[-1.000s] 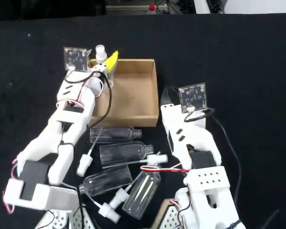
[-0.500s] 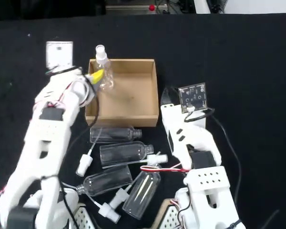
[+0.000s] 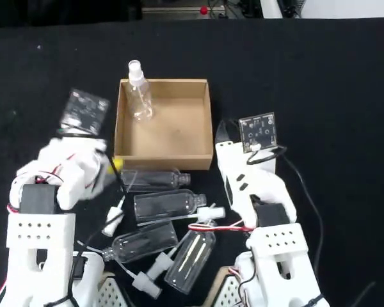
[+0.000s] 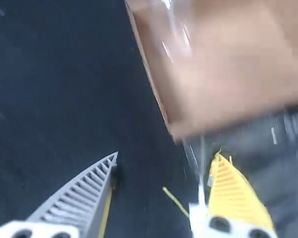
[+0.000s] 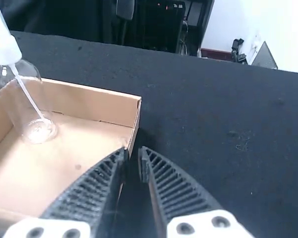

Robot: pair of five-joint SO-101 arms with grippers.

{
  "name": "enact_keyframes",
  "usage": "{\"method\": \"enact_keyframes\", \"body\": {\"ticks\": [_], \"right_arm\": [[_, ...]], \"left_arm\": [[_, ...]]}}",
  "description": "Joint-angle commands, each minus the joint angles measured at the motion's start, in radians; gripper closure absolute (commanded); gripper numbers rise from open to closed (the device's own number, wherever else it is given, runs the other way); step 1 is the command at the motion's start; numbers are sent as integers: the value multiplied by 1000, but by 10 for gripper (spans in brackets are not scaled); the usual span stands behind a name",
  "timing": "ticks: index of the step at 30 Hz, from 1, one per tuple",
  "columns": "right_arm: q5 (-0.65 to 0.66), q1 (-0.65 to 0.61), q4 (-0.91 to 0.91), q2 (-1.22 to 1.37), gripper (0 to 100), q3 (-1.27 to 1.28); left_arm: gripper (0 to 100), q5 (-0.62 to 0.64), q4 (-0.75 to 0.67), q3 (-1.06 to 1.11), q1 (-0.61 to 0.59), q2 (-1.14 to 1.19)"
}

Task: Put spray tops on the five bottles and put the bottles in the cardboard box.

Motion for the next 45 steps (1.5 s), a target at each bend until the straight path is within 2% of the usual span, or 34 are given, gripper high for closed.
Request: {"method": "enact_keyframes", "body": {"ticks": [1,4,8,13,22,33,45], "right_arm": [[5,14,-32,10,966,-10],[5,15,-32,10,966,-10],[5,15,-32,10,966,-10],[5,18,-32,7,966,-10],[6,15,-32,7,966,-12],[6,15,-32,7,966,-12],[6,15,-32,8,966,-13]], "left_arm": [[733,-101,103,-48,73,32],[733,-149,170,-31,151,44],[733,-186,285,-27,323,43],[733,-180,308,8,435,43],[731,-184,262,176,452,43],[728,-186,15,406,452,43],[734,-183,-2,452,453,43]]}}
